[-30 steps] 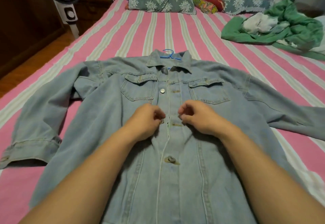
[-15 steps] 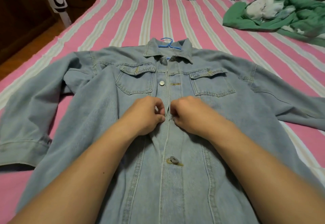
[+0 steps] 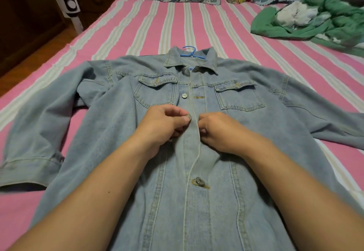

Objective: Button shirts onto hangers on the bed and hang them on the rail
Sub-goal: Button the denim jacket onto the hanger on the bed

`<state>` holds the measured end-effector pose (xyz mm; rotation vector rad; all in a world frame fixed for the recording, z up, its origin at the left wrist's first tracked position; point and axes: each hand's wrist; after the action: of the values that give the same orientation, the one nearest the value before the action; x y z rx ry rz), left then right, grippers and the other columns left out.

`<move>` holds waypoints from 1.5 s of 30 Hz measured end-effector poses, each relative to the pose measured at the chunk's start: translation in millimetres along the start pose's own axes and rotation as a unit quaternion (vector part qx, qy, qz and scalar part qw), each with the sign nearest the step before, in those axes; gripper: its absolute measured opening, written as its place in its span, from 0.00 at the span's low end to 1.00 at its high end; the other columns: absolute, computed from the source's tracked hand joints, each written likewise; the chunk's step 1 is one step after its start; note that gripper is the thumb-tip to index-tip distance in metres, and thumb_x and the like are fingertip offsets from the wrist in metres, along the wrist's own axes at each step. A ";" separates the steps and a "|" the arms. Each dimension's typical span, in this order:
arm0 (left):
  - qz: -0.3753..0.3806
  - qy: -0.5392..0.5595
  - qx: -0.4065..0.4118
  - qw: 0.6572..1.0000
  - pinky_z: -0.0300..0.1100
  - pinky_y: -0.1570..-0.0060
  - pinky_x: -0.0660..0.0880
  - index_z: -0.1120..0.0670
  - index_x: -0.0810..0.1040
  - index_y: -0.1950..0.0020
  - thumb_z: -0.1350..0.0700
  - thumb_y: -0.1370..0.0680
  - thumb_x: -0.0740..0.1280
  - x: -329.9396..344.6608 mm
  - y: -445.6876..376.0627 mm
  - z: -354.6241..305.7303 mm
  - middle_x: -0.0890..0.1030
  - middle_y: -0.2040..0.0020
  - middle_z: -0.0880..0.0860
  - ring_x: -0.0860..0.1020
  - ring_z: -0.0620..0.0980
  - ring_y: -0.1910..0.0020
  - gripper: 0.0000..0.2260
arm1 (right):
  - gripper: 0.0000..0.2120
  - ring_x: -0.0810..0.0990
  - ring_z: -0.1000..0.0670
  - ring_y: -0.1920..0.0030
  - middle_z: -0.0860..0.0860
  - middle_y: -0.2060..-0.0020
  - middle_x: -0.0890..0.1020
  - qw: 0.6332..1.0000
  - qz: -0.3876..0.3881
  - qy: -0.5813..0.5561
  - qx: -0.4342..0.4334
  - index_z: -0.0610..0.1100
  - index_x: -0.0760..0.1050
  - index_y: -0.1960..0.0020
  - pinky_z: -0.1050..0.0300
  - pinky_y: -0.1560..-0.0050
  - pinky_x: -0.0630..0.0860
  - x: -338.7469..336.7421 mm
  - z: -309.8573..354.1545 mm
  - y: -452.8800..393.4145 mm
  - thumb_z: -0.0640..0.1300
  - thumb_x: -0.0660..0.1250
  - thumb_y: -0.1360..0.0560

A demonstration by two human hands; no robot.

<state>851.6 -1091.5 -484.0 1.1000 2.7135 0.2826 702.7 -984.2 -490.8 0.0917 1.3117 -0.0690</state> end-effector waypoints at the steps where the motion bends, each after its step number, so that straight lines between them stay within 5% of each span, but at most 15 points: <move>1: 0.005 -0.014 0.000 1.000 0.40 0.65 0.77 0.57 0.83 0.57 0.66 0.24 0.73 0.9 -0.1 1.6 0.82 0.65 0.53 0.77 0.48 0.67 0.05 | 0.04 0.80 0.46 0.54 0.55 0.58 0.80 1.000 -0.002 -0.001 0.013 0.51 0.81 0.51 0.51 0.54 0.76 -3.2 -3.9 1.5 0.47 0.69 0.25; 6: 0.014 -0.016 -0.036 0.999 0.42 0.67 0.82 0.62 0.79 0.57 0.70 0.22 0.69 9.2 -0.4 7.7 0.79 0.68 0.57 0.79 0.49 0.73 0.06 | 0.03 0.77 0.53 0.60 0.56 0.62 0.79 0.992 -0.093 -0.042 0.078 0.52 0.78 0.54 0.56 0.58 0.68 -22.9 -25.9 20.5 0.44 0.69 0.24; 10: 0.024 0.033 -0.034 0.999 0.41 0.66 0.83 0.63 0.80 0.54 0.70 0.22 0.69 15.3 -0.9 5.6 0.80 0.66 0.56 0.79 0.49 0.71 0.04 | 0.06 0.74 0.60 0.59 0.57 0.60 0.75 0.973 -0.197 -0.111 0.048 0.53 0.75 0.55 0.61 0.58 0.68 -20.9 -16.4 19.1 0.42 0.69 0.26; 15: 0.043 0.090 -0.038 0.994 0.37 0.64 0.81 0.61 0.82 0.53 0.69 0.21 0.68 19.3 3.3 3.5 0.82 0.63 0.55 0.79 0.48 0.67 0.05 | 0.02 0.73 0.52 0.55 0.58 0.57 0.71 0.980 -0.155 -0.114 0.042 0.52 0.75 0.51 0.52 0.52 0.71 -1.7 -3.4 3.8 0.47 0.68 0.22; 20: 0.044 0.102 -0.053 0.992 0.37 0.64 0.81 0.63 0.82 0.52 0.68 0.22 0.69 20.0 6.0 2.9 0.82 0.59 0.59 0.80 0.51 0.63 0.03 | 0.03 0.73 0.53 0.55 0.56 0.58 0.75 0.971 -0.199 -0.119 0.062 0.51 0.77 0.53 0.57 0.54 0.66 1.6 -2.6 -2.0 0.44 0.70 0.23; 29: 0.025 0.100 -0.038 0.994 0.37 0.67 0.80 0.64 0.81 0.53 0.66 0.24 0.73 23.2 10.3 1.8 0.81 0.63 0.57 0.80 0.48 0.68 0.02 | 0.07 0.77 0.59 0.61 0.55 0.62 0.81 0.941 -0.195 -0.251 0.117 0.54 0.77 0.51 0.64 0.56 0.72 3.2 3.8 0.5 0.43 0.72 0.24; 35: 0.034 0.133 -0.079 0.987 0.36 0.70 0.77 0.59 0.82 0.55 0.57 0.17 0.67 22.0 10.5 -4.7 0.83 0.64 0.55 0.80 0.45 0.71 0.09 | 0.14 0.81 0.54 0.61 0.53 0.61 0.83 0.911 -0.182 -0.352 0.116 0.53 0.77 0.54 0.57 0.54 0.78 0.6 2.3 3.0 0.35 0.74 0.26; 37: 0.042 0.113 -0.079 0.990 0.38 0.66 0.78 0.57 0.81 0.55 0.52 0.17 0.67 22.0 9.1 -3.2 0.83 0.64 0.54 0.80 0.47 0.68 0.11 | 0.15 0.79 0.56 0.63 0.54 0.62 0.82 0.921 -0.158 -0.338 0.115 0.52 0.77 0.55 0.57 0.55 0.77 1.6 6.6 3.7 0.33 0.74 0.29; 40: 0.037 0.095 -0.075 0.992 0.44 0.58 0.77 0.57 0.77 0.56 0.57 0.19 0.70 21.0 7.1 1.5 0.81 0.67 0.52 0.78 0.48 0.67 0.07 | 0.16 0.75 0.59 0.67 0.55 0.64 0.79 0.935 -0.129 -0.303 0.134 0.52 0.75 0.55 0.56 0.58 0.76 3.8 10.9 2.9 0.34 0.75 0.30; 45: 0.037 0.108 -0.079 0.990 0.35 0.72 0.74 0.56 0.74 0.59 0.60 0.23 0.74 22.4 9.9 0.0 0.77 0.72 0.51 0.75 0.42 0.77 0.10 | 0.16 0.75 0.61 0.67 0.56 0.65 0.80 0.936 -0.172 -0.274 0.138 0.54 0.74 0.52 0.66 0.61 0.71 6.0 19.6 2.8 0.34 0.71 0.28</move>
<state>842.4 -1068.8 -484.0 1.1868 2.7784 0.6527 723.4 -983.5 -491.6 0.0737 0.7398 -0.5424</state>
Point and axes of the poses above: each hand's wrist, its own y-axis away from the middle knuckle, its own x-axis out of the palm, z = x × y
